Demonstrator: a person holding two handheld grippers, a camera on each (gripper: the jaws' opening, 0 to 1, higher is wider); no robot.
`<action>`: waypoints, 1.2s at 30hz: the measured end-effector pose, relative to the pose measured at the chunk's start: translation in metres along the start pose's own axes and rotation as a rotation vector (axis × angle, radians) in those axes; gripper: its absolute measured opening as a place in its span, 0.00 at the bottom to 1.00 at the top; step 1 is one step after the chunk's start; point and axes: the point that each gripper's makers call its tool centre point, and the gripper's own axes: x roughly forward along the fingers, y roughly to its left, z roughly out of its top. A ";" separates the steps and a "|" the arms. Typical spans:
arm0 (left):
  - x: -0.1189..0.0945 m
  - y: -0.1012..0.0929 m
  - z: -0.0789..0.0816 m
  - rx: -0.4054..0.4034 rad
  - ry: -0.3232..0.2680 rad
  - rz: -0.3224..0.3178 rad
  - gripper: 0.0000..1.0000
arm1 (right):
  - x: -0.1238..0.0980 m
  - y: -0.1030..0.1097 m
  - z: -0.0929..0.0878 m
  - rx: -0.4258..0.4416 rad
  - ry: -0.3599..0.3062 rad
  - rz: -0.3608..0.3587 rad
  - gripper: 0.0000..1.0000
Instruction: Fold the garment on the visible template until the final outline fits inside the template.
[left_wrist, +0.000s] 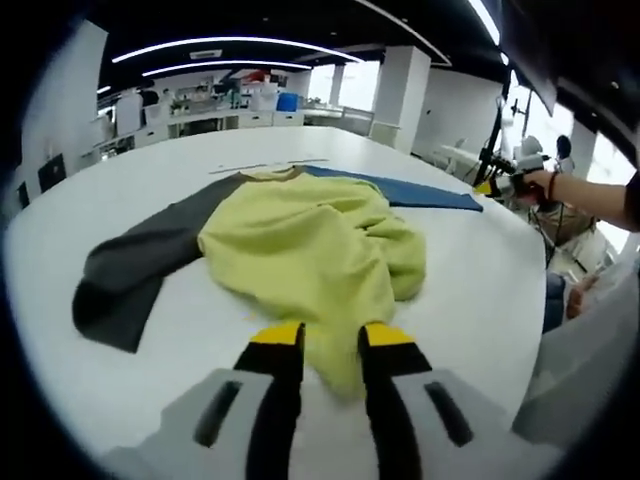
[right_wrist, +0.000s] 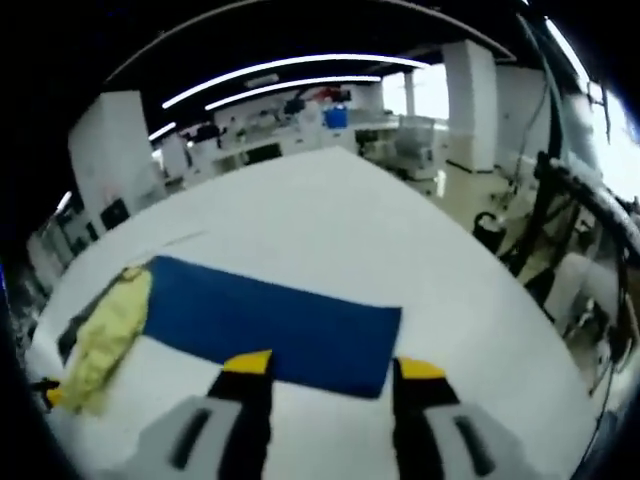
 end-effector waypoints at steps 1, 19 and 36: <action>-0.001 0.000 0.001 0.006 -0.006 -0.002 0.28 | -0.001 0.006 0.004 -0.008 -0.009 0.026 0.57; 0.006 -0.041 0.043 0.124 -0.094 -0.129 0.40 | -0.031 0.126 0.001 -0.222 0.020 0.408 0.99; 0.048 -0.084 0.049 0.198 -0.059 -0.239 0.33 | -0.062 0.201 -0.038 -0.365 0.075 0.666 0.99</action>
